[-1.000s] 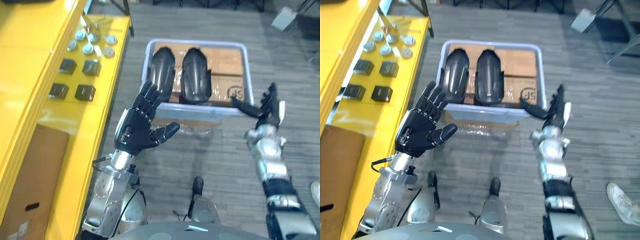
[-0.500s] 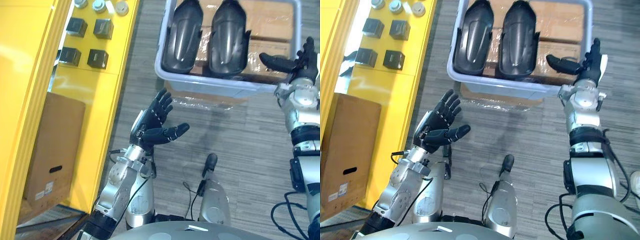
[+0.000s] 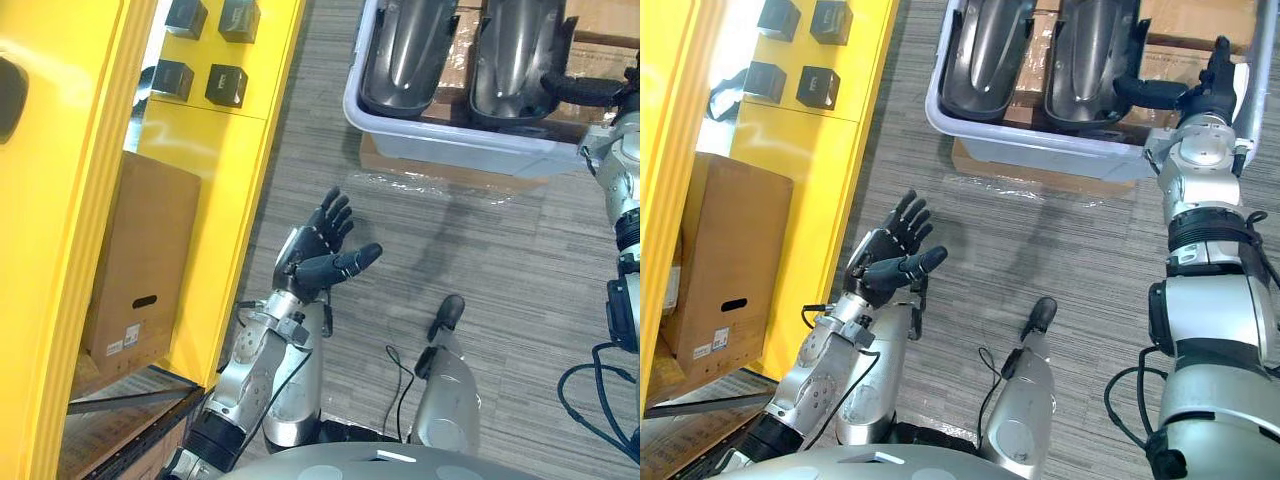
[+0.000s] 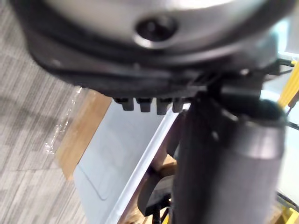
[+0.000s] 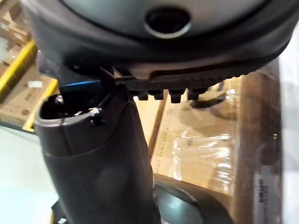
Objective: Walk over and take three plastic housings, then place them on the shelf
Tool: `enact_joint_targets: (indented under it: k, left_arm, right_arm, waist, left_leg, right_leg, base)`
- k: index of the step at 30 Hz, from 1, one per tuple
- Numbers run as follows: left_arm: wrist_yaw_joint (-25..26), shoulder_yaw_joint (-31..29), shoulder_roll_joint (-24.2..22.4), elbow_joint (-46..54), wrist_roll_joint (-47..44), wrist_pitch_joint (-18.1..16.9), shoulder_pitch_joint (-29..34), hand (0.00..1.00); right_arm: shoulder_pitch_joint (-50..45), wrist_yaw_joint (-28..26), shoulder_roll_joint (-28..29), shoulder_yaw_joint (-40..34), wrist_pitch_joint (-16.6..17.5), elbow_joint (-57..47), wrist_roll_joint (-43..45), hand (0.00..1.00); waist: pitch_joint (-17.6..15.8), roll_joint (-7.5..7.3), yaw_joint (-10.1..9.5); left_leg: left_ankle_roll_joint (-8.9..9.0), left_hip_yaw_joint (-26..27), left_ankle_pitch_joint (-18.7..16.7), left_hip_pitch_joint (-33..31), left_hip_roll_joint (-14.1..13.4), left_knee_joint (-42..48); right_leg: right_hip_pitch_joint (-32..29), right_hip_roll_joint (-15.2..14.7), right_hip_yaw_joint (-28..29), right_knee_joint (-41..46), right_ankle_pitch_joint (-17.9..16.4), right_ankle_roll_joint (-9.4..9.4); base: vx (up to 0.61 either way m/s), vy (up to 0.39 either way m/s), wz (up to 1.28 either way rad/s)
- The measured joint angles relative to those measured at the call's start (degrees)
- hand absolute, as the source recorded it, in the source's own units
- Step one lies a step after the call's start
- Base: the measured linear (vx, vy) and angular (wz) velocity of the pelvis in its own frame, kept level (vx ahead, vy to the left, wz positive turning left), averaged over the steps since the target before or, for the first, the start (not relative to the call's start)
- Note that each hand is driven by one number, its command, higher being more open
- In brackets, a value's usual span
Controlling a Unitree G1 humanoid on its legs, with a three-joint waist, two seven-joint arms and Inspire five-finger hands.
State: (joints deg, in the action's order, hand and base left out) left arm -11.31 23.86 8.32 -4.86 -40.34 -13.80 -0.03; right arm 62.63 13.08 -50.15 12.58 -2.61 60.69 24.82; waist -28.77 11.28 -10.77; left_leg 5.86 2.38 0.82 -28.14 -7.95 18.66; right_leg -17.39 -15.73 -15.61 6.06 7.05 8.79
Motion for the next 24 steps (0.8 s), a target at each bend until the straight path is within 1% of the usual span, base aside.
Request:
enact_joint_targets:
  k: [3,4,5,6,7,10,11,13,16,17,20,24]
  left_arm:
    - [-0.1,1.0,-0.8,-1.9,-0.7,0.0,-0.6,1.00]
    - [0.0,2.6,-1.1,-3.4,-0.7,-0.1,-1.2,1.00]
    - [0.0,2.8,-1.2,-3.8,-0.7,-0.1,-1.3,1.00]
    - [0.5,3.5,-1.6,-4.9,-0.7,-0.1,-1.6,1.00]
    - [1.1,3.8,-2.0,-5.9,-0.7,-0.4,-1.8,1.00]
    - [1.5,3.8,-2.0,-6.4,-0.7,-1.3,-1.8,1.00]
    - [1.6,3.9,-2.0,-6.8,-0.7,-1.7,-1.9,1.00]
    - [1.7,3.9,-2.0,-7.6,-0.8,-2.6,-1.9,1.00]
    - [1.8,3.8,-1.7,-8.6,-2.1,-3.8,-1.6,1.00]
    - [1.8,3.7,-1.7,-8.6,-2.1,-4.0,-1.5,1.00]
    - [1.6,3.3,-1.7,-8.5,-2.2,-4.3,-1.3,1.00]
    - [1.4,2.2,-1.7,-7.4,-2.3,-4.9,-0.1,1.00]
  right_arm:
    - [3.5,-0.6,-2.0,0.7,-1.4,2.5,-0.4,1.00]
    - [4.4,-0.9,-3.1,0.8,-2.8,4.2,-1.4,1.00]
    - [4.6,-1.0,-3.3,0.9,-3.1,4.5,-1.6,1.00]
    - [4.8,-1.3,-3.7,1.2,-4.3,5.0,-2.0,0.00]
    - [5.5,-2.1,-3.8,1.7,-5.8,6.1,-2.6,0.00]
    - [6.2,-2.6,-4.7,1.7,-7.3,6.6,-5.4,0.00]
    - [6.2,-2.6,-6.0,1.8,-7.9,7.2,-6.6,0.00]
    - [6.3,-2.6,-8.2,1.8,-8.8,8.3,-6.7,0.00]
    - [6.7,-2.6,-10.0,1.7,-10.7,9.1,-9.4,0.00]
    - [7.1,-2.5,-10.3,1.7,-11.5,9.8,-11.1,0.00]
    - [8.0,-2.6,-10.2,1.5,-14.3,11.5,-12.5,0.00]
    - [8.0,-3.5,-9.9,0.8,-15.0,12.1,-12.5,0.00]
  waist:
    - [0.0,0.07,-0.11]
    - [0.0,0.07,-0.57]
    - [0.0,0.07,-0.78]
    - [0.1,0.08,-1.60]
    - [0.1,0.09,-1.87]
    - [0.1,0.13,-1.98]
    - [0.1,0.13,-2.41]
    - [0.1,0.14,-3.23]
    - [0.1,0.16,-3.23]
    - [0.1,0.16,-3.27]
    - [0.1,0.19,-3.24]
    - [0.1,0.20,-3.00]
  left_leg:
    - [-0.04,-1.0,0.7,-1.8,0.3,-0.1]
    - [0.00,-1.7,0.9,-2.6,0.5,0.0]
    - [0.00,-1.7,0.9,-2.6,0.5,0.0]
    - [0.01,-1.7,0.9,-2.6,0.5,0.0]
    - [0.14,-2.0,0.9,-2.8,0.5,0.0]
    - [0.50,-2.8,1.1,-3.5,0.7,-0.2]
    - [0.38,-3.0,1.4,-3.6,0.8,-0.9]
    - [0.76,-3.7,1.7,-3.5,1.0,-1.5]
    - [0.89,-4.5,2.8,-3.4,1.2,-2.9]
    - [0.56,-4.5,3.1,-3.4,1.2,-3.1]
    - [0.53,-4.6,3.2,-3.0,1.3,-3.2]
    - [0.53,-4.3,3.2,-1.5,1.3,-3.7]
  right_leg:
    - [-1.4,-0.1,-0.9,0.4,0.0,-0.01]
    - [-1.5,-0.1,-1.7,0.4,0.0,-0.02]
    - [-1.6,-0.1,-1.7,0.4,0.0,-0.03]
    - [-1.6,-0.1,-1.7,0.4,0.0,-0.05]
    - [-1.6,-0.1,-2.1,0.6,-0.2,-0.33]
    - [-1.7,-0.2,-3.2,0.7,-0.4,-0.68]
    - [-1.8,-0.2,-3.6,0.7,-0.6,-0.95]
    - [-1.9,-0.3,-4.0,0.7,-0.7,-1.09]
    - [-1.9,-0.3,-4.8,0.8,-1.0,-1.35]
    - [-1.9,-0.3,-5.0,0.9,-1.0,-1.23]
    - [-1.5,-0.3,-5.0,1.0,-1.1,-1.11]
    - [-0.4,-0.3,-5.0,1.0,-1.3,-1.04]
  base:
    - [-0.03,-0.011,0.16]
    - [-0.02,-0.012,0.17]
    - [-0.02,-0.013,0.12]
    - [-0.01,-0.008,0.04]
    - [-0.01,-0.009,0.05]
    - [-0.01,-0.010,0.16]
    - [-0.01,-0.010,0.16]
    - [0.00,-0.013,0.12]
    - [0.02,-0.017,0.12]
    - [0.05,-0.024,0.05]
    - [0.05,-0.019,0.02]
    - [0.03,-0.010,-0.01]
